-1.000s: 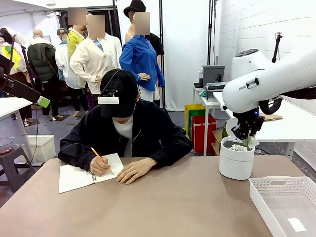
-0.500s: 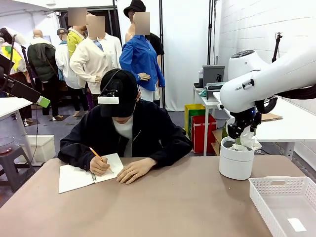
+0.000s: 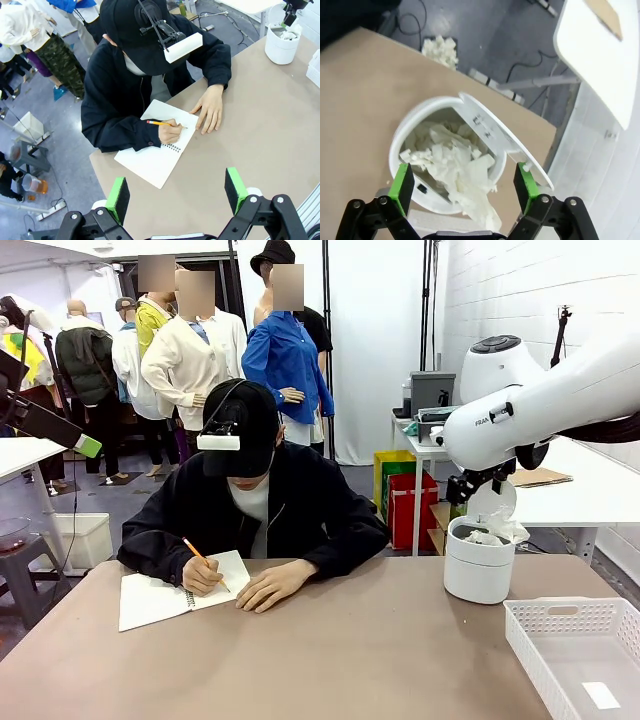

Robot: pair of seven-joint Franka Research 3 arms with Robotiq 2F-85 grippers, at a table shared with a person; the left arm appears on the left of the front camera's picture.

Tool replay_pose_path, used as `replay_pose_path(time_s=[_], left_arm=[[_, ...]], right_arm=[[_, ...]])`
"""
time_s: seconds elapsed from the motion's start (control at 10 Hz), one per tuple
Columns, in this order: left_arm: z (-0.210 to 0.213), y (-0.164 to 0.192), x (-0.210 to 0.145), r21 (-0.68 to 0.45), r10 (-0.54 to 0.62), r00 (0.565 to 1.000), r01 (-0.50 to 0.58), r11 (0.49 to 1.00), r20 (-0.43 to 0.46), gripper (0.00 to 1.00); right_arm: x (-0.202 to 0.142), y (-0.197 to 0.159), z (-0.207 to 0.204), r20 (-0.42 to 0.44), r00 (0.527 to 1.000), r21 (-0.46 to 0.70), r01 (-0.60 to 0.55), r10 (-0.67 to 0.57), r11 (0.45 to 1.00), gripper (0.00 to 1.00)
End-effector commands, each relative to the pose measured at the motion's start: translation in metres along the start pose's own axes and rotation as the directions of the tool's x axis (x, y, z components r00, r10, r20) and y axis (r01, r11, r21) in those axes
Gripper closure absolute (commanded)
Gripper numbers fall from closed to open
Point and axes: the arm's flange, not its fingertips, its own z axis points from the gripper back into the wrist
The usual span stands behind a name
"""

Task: Sort the paper based on its condition.
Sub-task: If a person hands you a paper, place it in the Organizing basket , and if it's crumpled, put it in the Trash can.

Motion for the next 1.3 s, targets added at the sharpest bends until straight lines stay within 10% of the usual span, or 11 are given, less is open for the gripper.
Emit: replay_pose_path(time_s=[0.0, 0.5, 1.2], left_arm=[[0.001, 0.0, -0.002, -0.005, 0.002, 1.0, -0.002, 1.0, -0.005, 0.0], [0.001, 0.0, -0.002, -0.005, 0.002, 1.0, -0.002, 1.0, -0.005, 0.0], [0.001, 0.0, -0.002, -0.005, 0.002, 1.0, -0.002, 1.0, -0.005, 0.0]], right_arm=[[-0.007, 0.015, 0.008, 0.038, 0.999, 0.106, 0.024, -0.028, 0.994, 0.0], [-0.02, 0.063, 0.065, 0.084, 0.994, 0.268, -0.089, 0.069, 0.959, 0.0], [-0.004, 0.054, 0.05, 0.066, 0.998, 0.208, -0.016, 0.003, 0.978, 0.0]])
